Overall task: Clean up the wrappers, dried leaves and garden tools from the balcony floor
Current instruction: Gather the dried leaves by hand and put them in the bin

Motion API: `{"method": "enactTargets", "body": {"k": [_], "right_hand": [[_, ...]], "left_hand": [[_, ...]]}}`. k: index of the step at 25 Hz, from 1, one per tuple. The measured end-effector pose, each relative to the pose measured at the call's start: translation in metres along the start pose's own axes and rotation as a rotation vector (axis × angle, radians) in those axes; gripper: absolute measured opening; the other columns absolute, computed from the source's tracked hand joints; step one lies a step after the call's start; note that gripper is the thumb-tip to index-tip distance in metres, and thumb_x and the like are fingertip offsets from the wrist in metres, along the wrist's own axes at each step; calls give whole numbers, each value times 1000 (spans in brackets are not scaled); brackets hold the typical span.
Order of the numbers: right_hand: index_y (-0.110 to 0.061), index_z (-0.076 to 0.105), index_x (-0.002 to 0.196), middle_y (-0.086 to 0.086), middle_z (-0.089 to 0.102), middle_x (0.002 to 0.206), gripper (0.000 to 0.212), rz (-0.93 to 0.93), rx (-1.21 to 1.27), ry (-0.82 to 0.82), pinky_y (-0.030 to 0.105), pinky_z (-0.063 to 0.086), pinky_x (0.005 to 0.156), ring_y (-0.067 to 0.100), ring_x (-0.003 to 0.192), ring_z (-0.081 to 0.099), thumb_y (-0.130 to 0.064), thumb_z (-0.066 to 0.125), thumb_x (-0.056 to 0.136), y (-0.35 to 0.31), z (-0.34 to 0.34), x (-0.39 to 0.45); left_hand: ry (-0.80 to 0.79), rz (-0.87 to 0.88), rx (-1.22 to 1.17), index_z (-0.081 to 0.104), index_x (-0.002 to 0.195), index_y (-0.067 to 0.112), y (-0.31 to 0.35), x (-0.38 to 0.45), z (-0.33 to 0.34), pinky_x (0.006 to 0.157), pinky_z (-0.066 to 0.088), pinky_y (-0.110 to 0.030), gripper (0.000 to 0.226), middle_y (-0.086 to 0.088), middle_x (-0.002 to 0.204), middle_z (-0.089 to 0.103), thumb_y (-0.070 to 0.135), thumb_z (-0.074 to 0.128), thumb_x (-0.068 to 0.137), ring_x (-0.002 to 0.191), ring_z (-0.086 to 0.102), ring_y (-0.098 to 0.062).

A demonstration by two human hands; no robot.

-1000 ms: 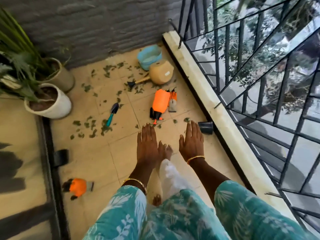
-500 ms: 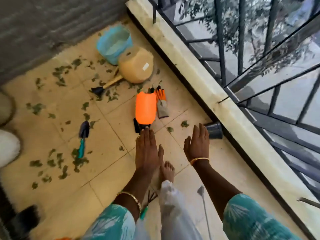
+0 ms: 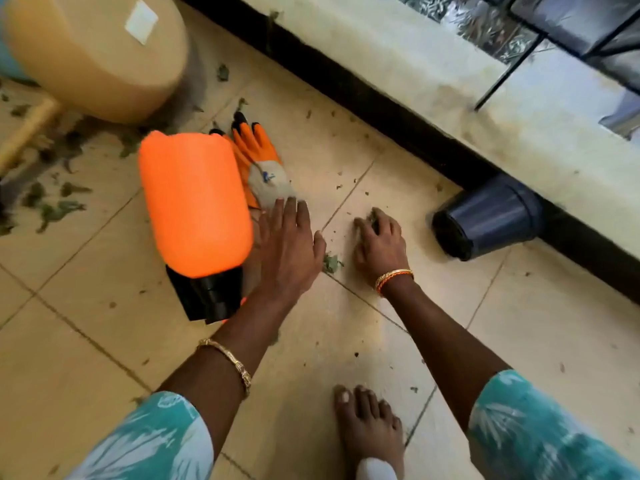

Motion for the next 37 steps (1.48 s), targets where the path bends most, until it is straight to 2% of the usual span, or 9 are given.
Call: {"method": "enactTargets", "body": {"k": [4,9,14,18,22,25,28,32,37], "right_hand": [[-2,59,120,23,54,126,38,-108,132,248,45,47,93,42,115,48,5,59,83,8,16,-4],[-1,72,97,17,69,100,20,-73,383,381,31,48,84,33,94,63,4,63,80,29,-11,1],[-9,73,96,8,72,93,20,156,1018,244,18,55,67,6,68,65,2,66,80,18,-50,-12],[-8,69,106,10,70,99,32,-168,715,139,27,51,80,19,88,65,0,52,80,-52,-52,-47],[-8,27,141,13,56,127,74,-321,384,-22,41,17,111,26,127,41,-13,33,68,-97,-14,-74],[-10,37,137,11,56,129,57,-279,672,40,34,32,104,21,113,51,-11,39,79,-92,-16,-76],[-4,54,120,14,54,126,35,88,659,345,27,35,98,26,118,47,-12,45,87,-25,-19,-70],[-1,31,139,25,15,152,60,573,376,155,42,14,116,37,141,12,-34,46,92,40,28,-95],[-5,17,147,21,1,155,69,263,338,163,41,3,117,34,144,-3,-42,42,95,-25,55,-85]], "left_hand": [[34,4,-122,56,120,1,3,17,31,93,41,-44,60,-17,119,58,38,24,86,112,51,-34],[-29,-96,-611,67,91,4,-6,29,38,68,45,-31,26,-11,90,67,20,47,94,80,61,-23],[-551,-565,-1398,58,98,7,17,1,37,62,49,-29,38,-11,90,65,36,34,100,73,62,-23],[-596,-738,-1705,60,86,5,31,-17,41,56,48,-29,51,-11,73,64,48,36,97,69,61,-23],[-527,-821,-1739,59,71,9,9,-23,55,60,46,-32,40,-11,74,63,33,41,97,74,61,-24],[-460,-822,-1479,49,64,15,-17,-21,57,40,35,-17,38,-2,58,50,32,43,97,42,47,-14],[-475,-804,-1338,35,65,19,-32,-23,50,39,21,-15,31,4,49,30,24,41,95,31,22,-9],[-509,-780,-1363,30,63,19,-39,-24,44,48,23,-24,31,5,44,25,21,44,90,33,18,-10],[-498,-784,-1361,33,60,19,-40,-28,45,36,26,-12,33,7,38,32,15,46,89,33,33,-8]]}}
Point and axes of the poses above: each hand's wrist, its own x-axis towards the middle knuckle, its own z-axis out of the palm, y = z × x, the point moved 7 cm from there along x, towards the middle knuckle
